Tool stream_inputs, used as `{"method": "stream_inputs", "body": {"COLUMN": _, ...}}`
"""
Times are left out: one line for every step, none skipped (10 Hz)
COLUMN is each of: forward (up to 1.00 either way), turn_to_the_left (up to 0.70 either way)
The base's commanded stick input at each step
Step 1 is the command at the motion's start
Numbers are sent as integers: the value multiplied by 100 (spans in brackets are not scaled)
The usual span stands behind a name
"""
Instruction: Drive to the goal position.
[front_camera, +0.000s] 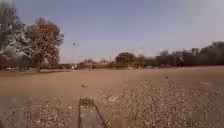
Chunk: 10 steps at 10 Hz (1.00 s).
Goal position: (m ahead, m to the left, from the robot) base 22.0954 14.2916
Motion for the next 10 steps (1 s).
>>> {"method": "stream_inputs", "body": {"forward": 70, "turn_to_the_left": 35}}
{"method": "stream_inputs", "body": {"forward": 70, "turn_to_the_left": 35}}
{"method": "stream_inputs", "body": {"forward": 70, "turn_to_the_left": 35}}
{"method": "stream_inputs", "body": {"forward": 70, "turn_to_the_left": 35}}
{"method": "stream_inputs", "body": {"forward": 70, "turn_to_the_left": 35}}
{"method": "stream_inputs", "body": {"forward": 70, "turn_to_the_left": 35}}
{"method": "stream_inputs", "body": {"forward": 70, "turn_to_the_left": 35}}
{"method": "stream_inputs", "body": {"forward": 70, "turn_to_the_left": 35}}
{"method": "stream_inputs", "body": {"forward": 70, "turn_to_the_left": 35}}
{"method": "stream_inputs", "body": {"forward": 70, "turn_to_the_left": 35}}
